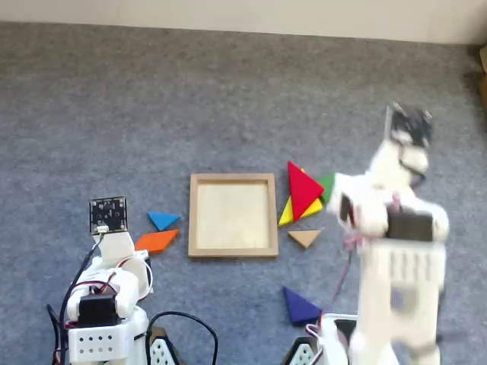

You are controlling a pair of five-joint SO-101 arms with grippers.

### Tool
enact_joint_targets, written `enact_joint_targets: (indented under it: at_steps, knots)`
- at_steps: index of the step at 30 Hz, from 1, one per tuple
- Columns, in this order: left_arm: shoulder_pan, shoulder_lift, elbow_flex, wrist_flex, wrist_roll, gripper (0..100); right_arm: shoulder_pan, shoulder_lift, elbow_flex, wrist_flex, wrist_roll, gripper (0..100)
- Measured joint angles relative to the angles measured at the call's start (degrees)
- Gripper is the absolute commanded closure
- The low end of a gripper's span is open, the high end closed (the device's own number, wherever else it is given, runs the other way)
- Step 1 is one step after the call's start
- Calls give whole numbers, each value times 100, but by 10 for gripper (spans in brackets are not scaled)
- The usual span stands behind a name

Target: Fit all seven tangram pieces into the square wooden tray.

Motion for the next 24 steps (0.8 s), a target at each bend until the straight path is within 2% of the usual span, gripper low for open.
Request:
enact_joint_targets:
  at_steps: [2, 7, 9, 16, 24]
  knots:
    - [0, 0, 0, 0, 0, 993, -220, 624, -369, 0, 0, 940]
    - [0, 0, 0, 0, 0, 993, -721, 1899, -985, 0, 0, 741]
    - [0, 0, 0, 0, 0, 993, -905, 2347, -1116, 0, 0, 704]
    - [0, 0, 0, 0, 0, 993, -1336, 3631, -1793, -9, 0, 696]
    - [0, 0, 0, 0, 0, 993, -1354, 5222, -2769, -18, 88, 696]
